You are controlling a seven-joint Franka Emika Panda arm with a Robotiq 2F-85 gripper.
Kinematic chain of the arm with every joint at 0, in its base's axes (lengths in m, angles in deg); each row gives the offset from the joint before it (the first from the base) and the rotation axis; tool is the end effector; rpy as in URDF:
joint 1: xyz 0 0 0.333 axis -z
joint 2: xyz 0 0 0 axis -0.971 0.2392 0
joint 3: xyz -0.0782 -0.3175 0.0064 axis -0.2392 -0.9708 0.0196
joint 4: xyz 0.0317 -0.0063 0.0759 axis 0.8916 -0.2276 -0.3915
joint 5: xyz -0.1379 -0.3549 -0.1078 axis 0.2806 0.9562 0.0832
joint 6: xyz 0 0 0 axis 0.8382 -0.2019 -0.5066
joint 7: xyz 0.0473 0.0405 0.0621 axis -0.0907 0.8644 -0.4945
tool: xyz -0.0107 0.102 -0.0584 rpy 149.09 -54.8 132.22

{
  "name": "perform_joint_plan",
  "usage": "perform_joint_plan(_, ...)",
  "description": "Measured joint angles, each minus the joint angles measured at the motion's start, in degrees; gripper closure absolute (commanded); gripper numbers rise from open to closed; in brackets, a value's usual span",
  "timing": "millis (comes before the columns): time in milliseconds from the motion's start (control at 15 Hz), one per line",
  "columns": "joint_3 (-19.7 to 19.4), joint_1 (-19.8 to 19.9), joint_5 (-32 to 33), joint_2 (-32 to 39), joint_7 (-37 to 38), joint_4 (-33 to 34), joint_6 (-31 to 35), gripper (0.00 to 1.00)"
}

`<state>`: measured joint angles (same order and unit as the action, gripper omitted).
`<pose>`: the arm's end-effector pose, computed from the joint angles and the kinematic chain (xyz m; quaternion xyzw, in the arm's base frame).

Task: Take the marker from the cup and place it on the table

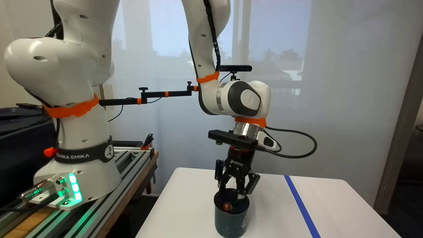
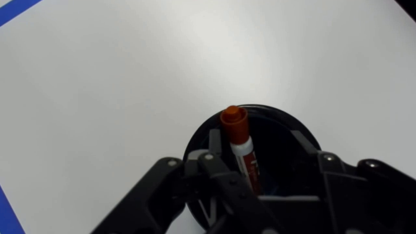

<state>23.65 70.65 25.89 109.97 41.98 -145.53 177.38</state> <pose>0.4381 0.0381 0.1299 0.8829 0.4015 -0.2029 0.1349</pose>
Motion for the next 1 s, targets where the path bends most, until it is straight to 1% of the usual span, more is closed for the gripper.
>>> perform_joint_plan(67, 0.12, -0.01, 0.00, 0.27, 0.00, 0.19, 0.05, 0.43)
perform_joint_plan(133, 0.23, -0.02, 0.00, 0.61, -0.01, 0.49, 0.09, 0.41)
perform_joint_plan(400, 0.49, -0.04, 0.00, 2.42, -0.09, 2.66, 0.29, 0.43)
perform_joint_plan(533, 0.46, -0.04, 0.00, 3.28, -0.16, 3.95, 0.30, 0.49)
perform_joint_plan(600, 0.41, -0.04, 0.00, 3.71, -0.20, 4.49, 0.31, 0.48)
perform_joint_plan(667, 0.36, -0.04, 0.00, 4.14, -0.24, 5.00, 0.31, 0.49)
perform_joint_plan(733, 0.30, -0.02, 0.00, 4.59, -0.30, 5.42, 0.31, 0.47)
perform_joint_plan(800, 0.23, -0.01, 0.00, 5.04, -0.34, 5.74, 0.31, 0.49)
perform_joint_plan(1000, 0.05, -0.01, 0.00, 6.33, -0.39, 6.10, 0.32, 0.48)
